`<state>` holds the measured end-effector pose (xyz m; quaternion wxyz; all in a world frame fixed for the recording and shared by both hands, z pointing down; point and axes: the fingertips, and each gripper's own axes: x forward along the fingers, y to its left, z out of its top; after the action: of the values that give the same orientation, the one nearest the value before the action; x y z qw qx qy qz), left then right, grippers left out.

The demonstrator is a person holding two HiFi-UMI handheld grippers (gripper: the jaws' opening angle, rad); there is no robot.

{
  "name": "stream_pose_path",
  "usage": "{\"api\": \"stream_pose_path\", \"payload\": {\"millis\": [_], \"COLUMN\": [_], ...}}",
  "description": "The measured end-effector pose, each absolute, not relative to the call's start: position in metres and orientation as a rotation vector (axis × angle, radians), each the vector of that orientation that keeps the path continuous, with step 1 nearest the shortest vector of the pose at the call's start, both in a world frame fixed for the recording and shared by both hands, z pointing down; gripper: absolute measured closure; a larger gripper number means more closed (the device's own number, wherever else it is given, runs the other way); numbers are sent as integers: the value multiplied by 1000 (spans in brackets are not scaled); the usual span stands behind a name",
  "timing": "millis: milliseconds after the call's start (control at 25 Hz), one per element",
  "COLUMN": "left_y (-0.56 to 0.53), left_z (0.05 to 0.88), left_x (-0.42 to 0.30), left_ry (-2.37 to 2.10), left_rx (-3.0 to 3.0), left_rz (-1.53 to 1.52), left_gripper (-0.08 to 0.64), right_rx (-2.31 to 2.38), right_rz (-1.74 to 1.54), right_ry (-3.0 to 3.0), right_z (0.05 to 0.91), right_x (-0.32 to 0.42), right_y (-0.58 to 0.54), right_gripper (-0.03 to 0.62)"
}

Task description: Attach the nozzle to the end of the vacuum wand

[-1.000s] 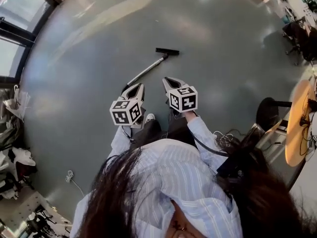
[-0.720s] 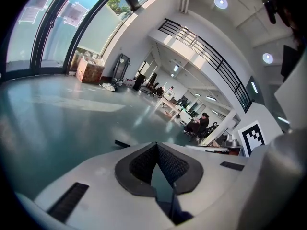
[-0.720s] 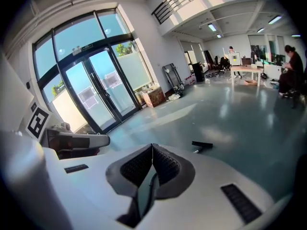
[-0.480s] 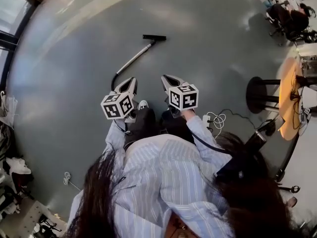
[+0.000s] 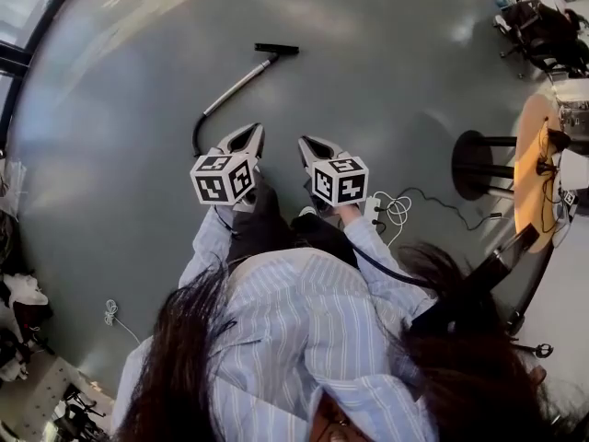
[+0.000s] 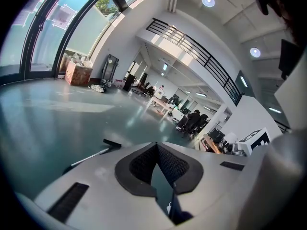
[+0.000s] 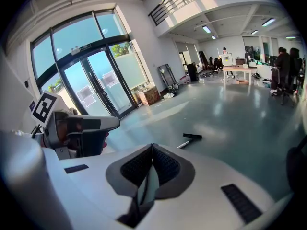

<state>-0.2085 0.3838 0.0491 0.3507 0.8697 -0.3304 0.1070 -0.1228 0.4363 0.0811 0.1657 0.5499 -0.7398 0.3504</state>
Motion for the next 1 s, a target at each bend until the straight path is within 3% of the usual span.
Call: {"api": "stream_pose_path", "payload": {"millis": [520, 1000], "left_y": [529, 557], "left_z": [31, 11], "left_x": [-117, -108], "left_ry": [-961, -1003], "left_rx": [2305, 2346], "left_rz": [238, 263], "left_gripper": [554, 555], "right_rx": [1511, 1476], "right_rz": [864, 805], "right_ry": [-2228, -2311], "right_z": [62, 35], "right_x": [-44, -47], "right_y": [546, 560], "right_gripper": [586, 586]}}
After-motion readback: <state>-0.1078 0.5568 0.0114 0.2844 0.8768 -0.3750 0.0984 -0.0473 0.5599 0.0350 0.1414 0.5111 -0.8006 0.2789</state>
